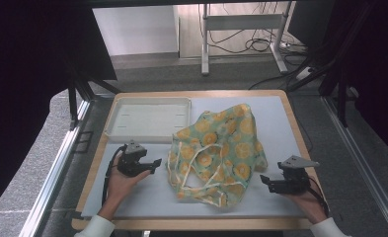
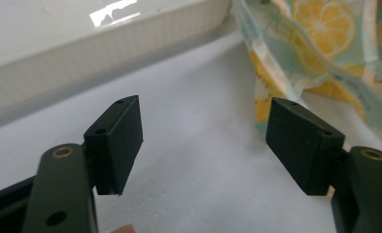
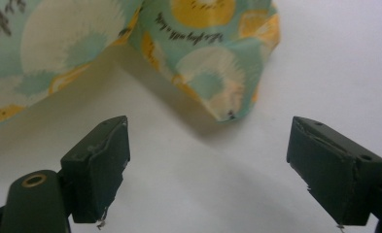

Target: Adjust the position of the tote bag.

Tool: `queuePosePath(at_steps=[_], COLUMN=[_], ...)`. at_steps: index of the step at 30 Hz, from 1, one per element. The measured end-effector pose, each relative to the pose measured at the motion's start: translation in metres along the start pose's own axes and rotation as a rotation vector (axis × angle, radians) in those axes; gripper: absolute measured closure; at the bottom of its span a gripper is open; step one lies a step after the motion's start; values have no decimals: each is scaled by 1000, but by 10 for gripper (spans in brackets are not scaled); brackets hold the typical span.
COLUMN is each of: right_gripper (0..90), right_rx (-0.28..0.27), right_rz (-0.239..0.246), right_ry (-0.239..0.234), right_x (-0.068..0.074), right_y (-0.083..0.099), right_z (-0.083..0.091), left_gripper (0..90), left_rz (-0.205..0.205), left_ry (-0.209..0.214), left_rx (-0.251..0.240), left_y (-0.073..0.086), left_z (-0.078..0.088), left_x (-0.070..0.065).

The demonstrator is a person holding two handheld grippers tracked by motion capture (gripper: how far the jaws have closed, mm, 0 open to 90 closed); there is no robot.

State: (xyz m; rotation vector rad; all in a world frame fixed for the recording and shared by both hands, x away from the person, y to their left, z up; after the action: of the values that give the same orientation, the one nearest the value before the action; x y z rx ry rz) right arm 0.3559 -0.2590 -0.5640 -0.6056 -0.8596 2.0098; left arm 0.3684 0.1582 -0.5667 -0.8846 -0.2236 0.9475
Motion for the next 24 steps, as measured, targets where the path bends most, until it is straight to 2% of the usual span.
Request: queuePosePath(at_steps=[2, 3, 5, 8, 18, 24], right_gripper=[159, 160, 160, 163, 165, 168], right_rx=[0, -10, -13, -18, -9, -18], right_rz=[-6, -35, -32, -29, -28, -34], right_ry=[-19, -49, -40, -25, -30, -12], right_x=[2, 3, 1, -1, -1, -2], right_y=[0, -1, -2, -1, 2, 0], right_z=[0, 1, 3, 6, 4, 6], left_gripper=[291, 290, 289, 289, 302, 293], left_rz=[-1, -5, -15, -7, 7, -28], left_ry=[-1, 5, 7, 17, 26, 37], left_rx=[-9, -24, -32, -40, -42, -58], left_y=[-1, -4, -7, -12, -24, -37], left_z=[2, 4, 8, 13, 16, 22], left_x=[0, -3, -4, -6, -4, -8])
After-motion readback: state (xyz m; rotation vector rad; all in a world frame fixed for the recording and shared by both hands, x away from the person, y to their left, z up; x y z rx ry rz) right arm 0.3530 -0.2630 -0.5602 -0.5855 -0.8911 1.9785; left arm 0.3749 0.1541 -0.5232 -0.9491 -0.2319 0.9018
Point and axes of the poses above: each handheld gripper's, and its own axes: z roughly backward along the jaws, y roughly out of its underside, x roughly to its left, the point moved 9 cm from there along -z, roughly forward along the jaws, and after that the axes turned 7 degrees about y, right-handed, at the moved point
